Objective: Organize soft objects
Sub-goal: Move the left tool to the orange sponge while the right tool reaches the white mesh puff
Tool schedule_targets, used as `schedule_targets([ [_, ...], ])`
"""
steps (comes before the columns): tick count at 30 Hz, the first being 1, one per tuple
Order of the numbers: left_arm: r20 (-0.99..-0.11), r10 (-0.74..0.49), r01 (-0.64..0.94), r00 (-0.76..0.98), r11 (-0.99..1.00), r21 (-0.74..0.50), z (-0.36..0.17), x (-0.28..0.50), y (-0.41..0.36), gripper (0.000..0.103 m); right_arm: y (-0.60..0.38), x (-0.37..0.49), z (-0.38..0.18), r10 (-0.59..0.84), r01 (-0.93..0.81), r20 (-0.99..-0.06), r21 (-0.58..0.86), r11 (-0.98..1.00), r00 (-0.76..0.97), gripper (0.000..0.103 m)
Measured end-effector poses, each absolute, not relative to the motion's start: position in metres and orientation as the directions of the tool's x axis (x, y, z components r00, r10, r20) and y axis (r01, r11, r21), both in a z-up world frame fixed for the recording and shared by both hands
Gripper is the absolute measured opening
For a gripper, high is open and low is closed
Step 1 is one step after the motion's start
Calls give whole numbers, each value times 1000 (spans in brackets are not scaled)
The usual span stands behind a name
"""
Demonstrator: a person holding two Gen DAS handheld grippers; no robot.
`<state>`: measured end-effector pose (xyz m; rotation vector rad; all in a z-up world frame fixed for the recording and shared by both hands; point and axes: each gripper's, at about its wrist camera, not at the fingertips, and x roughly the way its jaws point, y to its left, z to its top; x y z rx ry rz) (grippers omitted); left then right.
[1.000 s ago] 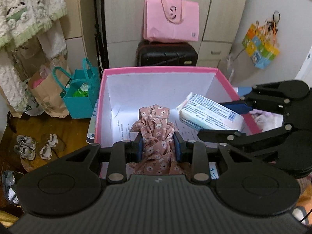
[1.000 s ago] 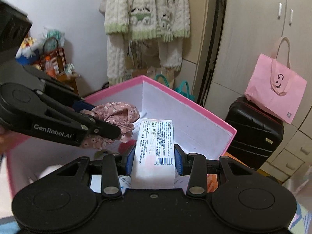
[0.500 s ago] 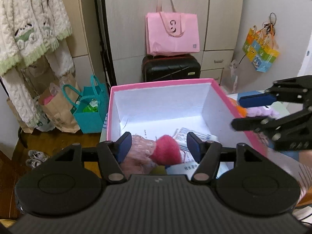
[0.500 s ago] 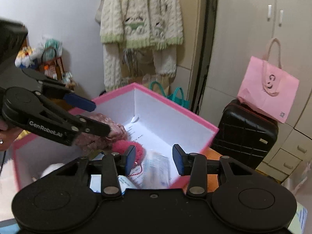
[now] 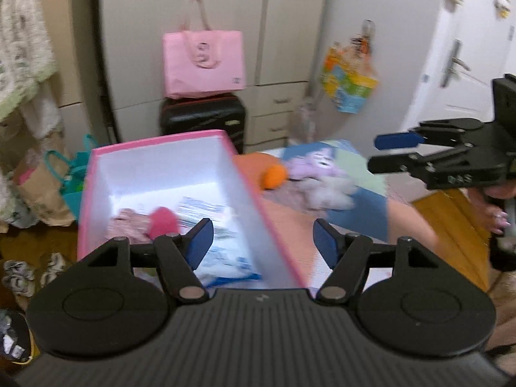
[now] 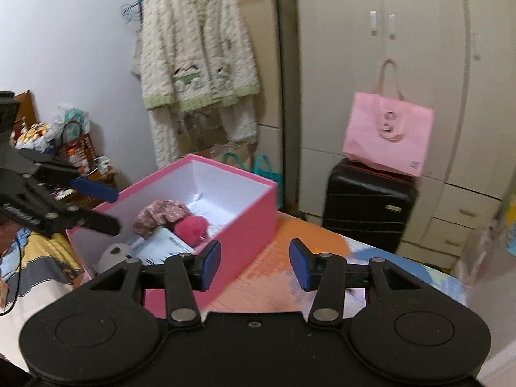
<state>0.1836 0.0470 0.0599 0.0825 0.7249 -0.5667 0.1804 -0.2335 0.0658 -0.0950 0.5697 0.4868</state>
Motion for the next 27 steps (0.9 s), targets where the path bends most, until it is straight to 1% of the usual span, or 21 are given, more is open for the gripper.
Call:
schedule_targets([
  [4, -658, -507, 571, 556, 809, -140, 58, 170, 18, 68, -262, 162, 62, 393, -436, -528, 49, 899, 752, 54],
  [10, -665, -526, 595, 530, 790, -150, 50, 165, -26, 68, -288, 142, 48, 391, -440, -525, 35, 898, 756, 60],
  [17, -629, -527, 575, 572, 804, -150, 39, 173, -70, 68, -302, 141, 28, 422, -489, -526, 14, 872, 738, 63],
  [22, -597, -476, 526, 645, 844, -105, 29, 187, -94, 68, -304, 158, 11, 445, -521, -535, 11, 854, 718, 63],
  [27, -573, -464, 475, 676, 868, -142, 14, 212, -106, 67, -302, 186, -11, 453, -540, -536, -8, 841, 712, 63],
])
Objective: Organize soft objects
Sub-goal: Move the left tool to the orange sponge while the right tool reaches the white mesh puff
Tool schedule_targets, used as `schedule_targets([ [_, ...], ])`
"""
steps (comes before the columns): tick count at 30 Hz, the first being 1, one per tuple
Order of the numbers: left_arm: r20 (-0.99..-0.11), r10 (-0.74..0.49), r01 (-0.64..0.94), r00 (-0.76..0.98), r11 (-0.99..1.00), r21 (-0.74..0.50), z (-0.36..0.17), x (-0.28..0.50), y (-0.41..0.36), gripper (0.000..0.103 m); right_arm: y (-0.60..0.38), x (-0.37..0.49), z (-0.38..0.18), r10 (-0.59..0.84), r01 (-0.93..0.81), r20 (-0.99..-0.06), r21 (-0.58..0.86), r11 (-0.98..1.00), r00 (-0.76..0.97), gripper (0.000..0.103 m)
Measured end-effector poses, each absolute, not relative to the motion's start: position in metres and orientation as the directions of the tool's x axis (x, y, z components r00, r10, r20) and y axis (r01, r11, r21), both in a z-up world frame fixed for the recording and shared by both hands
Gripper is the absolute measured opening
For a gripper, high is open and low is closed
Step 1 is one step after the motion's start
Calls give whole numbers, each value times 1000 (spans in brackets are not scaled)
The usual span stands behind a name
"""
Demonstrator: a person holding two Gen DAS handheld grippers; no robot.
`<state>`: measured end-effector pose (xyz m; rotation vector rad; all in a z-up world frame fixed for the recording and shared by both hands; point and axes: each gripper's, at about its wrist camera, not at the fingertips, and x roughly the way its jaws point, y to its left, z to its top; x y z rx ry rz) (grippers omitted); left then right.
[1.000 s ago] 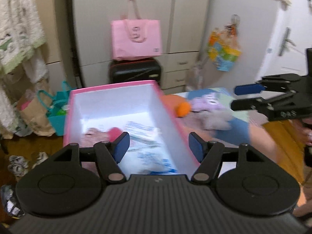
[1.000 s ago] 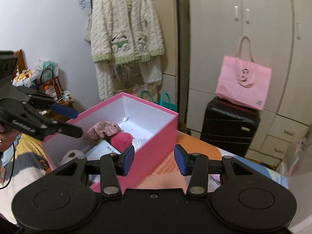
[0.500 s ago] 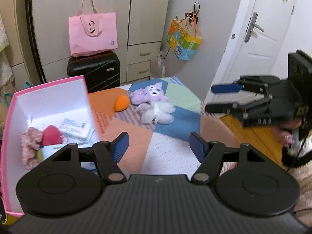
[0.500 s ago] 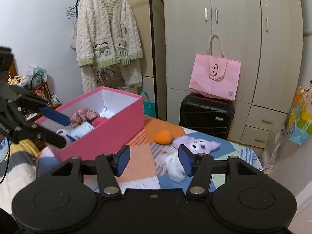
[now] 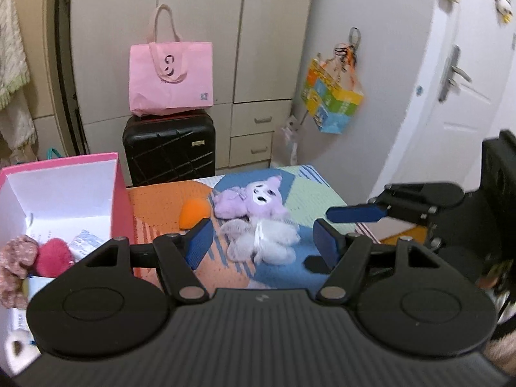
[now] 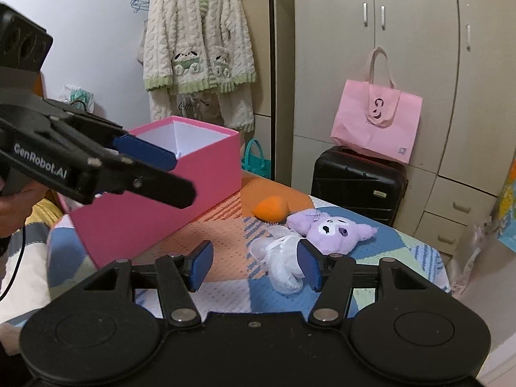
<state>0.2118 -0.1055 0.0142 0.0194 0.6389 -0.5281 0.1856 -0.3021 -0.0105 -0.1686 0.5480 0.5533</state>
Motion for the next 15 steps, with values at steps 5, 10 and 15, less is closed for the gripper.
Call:
schedule_targets([
  [5, -574, -415, 411, 706, 900, -144, -3, 240, -118, 66, -295, 216, -35, 441, -558, -551, -54, 828, 708, 63],
  [10, -569, -345, 318, 746, 936, -150, -20, 272, -126, 65, -286, 239, -55, 427, -571, -564, -100, 815, 707, 63],
  [15, -584, -279, 215, 763, 960, -178, -46, 303, -127, 64, -283, 252, -67, 413, -568, -574, -113, 815, 707, 63],
])
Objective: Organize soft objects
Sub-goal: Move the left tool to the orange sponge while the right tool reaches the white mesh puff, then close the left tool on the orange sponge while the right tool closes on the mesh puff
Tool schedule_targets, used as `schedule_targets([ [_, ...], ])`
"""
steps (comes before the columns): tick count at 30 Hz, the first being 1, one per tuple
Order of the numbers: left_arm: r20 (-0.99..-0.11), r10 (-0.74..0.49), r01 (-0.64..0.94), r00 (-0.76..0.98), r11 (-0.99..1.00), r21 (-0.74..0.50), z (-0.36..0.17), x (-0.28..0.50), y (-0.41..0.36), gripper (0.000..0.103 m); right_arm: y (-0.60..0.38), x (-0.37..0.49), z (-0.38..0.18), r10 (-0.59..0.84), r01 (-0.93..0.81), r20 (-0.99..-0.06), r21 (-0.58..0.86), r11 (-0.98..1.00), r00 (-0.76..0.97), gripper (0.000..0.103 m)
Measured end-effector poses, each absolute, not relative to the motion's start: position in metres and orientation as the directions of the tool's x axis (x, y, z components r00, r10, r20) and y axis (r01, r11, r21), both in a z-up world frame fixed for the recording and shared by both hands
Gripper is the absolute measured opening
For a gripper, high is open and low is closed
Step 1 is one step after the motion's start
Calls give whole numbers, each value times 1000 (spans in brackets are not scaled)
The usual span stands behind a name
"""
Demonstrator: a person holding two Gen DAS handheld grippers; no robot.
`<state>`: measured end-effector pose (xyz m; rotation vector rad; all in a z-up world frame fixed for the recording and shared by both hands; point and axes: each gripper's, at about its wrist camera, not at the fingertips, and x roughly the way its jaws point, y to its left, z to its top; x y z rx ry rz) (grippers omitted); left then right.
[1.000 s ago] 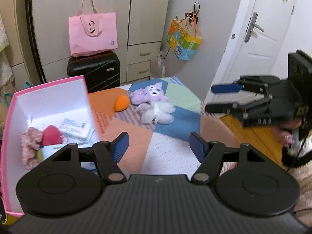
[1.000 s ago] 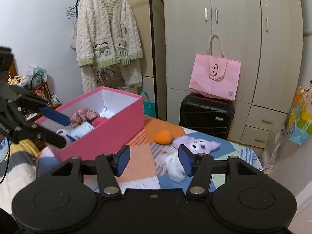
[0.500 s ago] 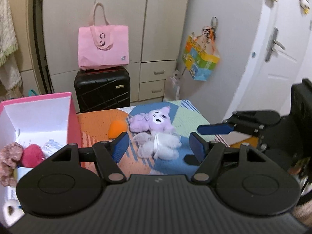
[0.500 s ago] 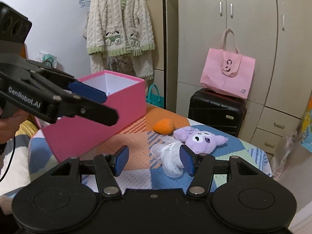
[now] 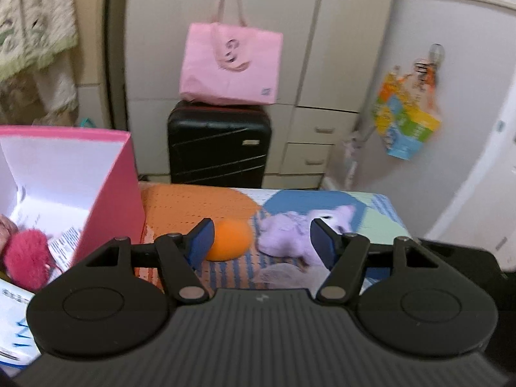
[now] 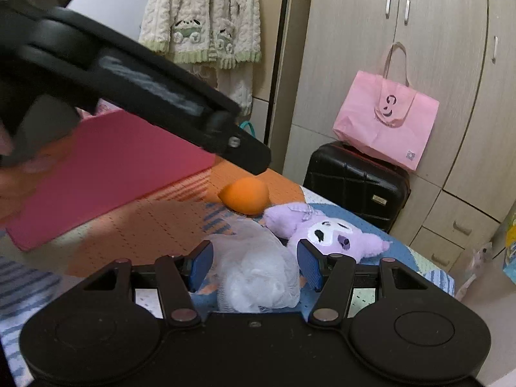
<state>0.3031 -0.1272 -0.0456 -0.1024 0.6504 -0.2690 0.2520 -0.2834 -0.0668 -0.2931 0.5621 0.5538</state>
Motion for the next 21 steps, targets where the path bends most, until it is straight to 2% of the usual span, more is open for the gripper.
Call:
schedule_targets([
  [8, -615, -215, 135, 759, 975, -175, -78, 323, -133, 64, -284, 255, -79, 427, -580, -598, -81, 810, 679, 64],
  [14, -599, -174, 116, 782, 984, -135, -92, 322, -139, 64, -289, 257, -85, 421, -568, -613, -57, 821, 669, 64],
  [21, -590, -170, 93, 789, 983, -158, -100, 326, -132, 63, -293, 259, -92, 421, -558, -621, -33, 829, 661, 64],
])
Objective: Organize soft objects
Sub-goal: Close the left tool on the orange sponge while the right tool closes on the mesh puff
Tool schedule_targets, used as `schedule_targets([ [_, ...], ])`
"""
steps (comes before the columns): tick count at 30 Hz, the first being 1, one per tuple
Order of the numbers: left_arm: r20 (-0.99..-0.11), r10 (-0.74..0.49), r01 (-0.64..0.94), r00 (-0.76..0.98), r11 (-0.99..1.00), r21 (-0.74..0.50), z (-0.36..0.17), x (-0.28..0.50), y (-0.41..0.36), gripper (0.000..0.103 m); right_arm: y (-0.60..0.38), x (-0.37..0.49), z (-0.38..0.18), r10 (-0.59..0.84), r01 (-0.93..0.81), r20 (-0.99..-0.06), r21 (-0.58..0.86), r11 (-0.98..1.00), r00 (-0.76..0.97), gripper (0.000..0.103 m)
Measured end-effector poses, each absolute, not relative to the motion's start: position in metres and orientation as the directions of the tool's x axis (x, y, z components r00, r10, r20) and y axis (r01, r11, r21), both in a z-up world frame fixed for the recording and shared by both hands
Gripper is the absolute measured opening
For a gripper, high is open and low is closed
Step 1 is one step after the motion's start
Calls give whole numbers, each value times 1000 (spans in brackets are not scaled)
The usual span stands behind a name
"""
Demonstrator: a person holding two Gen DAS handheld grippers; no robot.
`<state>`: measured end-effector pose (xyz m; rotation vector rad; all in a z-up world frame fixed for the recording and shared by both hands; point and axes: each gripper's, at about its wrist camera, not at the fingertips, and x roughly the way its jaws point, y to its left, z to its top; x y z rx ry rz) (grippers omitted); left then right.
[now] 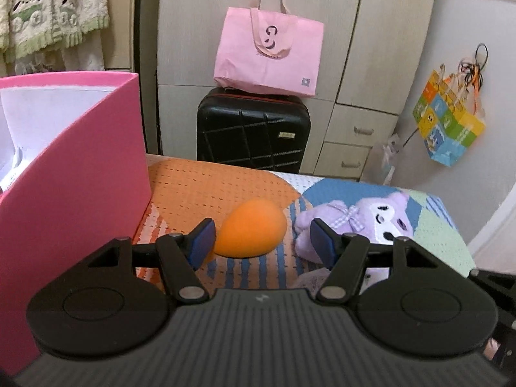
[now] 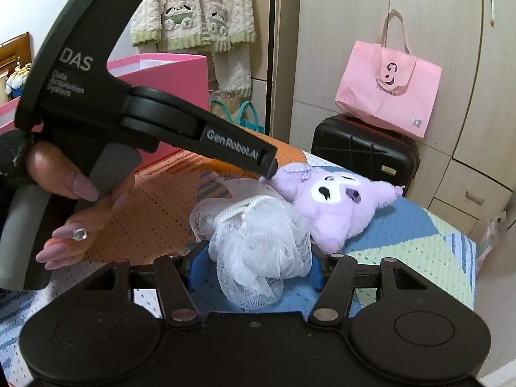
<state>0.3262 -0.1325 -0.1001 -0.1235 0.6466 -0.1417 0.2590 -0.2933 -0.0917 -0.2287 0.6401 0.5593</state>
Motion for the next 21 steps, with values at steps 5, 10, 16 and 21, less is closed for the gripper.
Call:
schedule_targets([
  [5, -593, -143, 82, 793, 988, -128, -103, 327, -134, 45, -294, 259, -94, 426, -557, -613, -28, 830, 666, 67],
  [10, -586, -143, 78, 798, 988, -135, -103, 326, -132, 43, -291, 255, -95, 418, -558, -603, -54, 828, 679, 67],
  [16, -573, -138, 85, 808, 989, -118, -100, 315, -135, 43, -287, 250, -94, 399, -558, -588, -110, 823, 704, 67],
  [21, -557, -148, 96, 817, 988, -122, -94, 298, -133, 43, -285, 244, -92, 396, -557, -581, -124, 821, 712, 46],
])
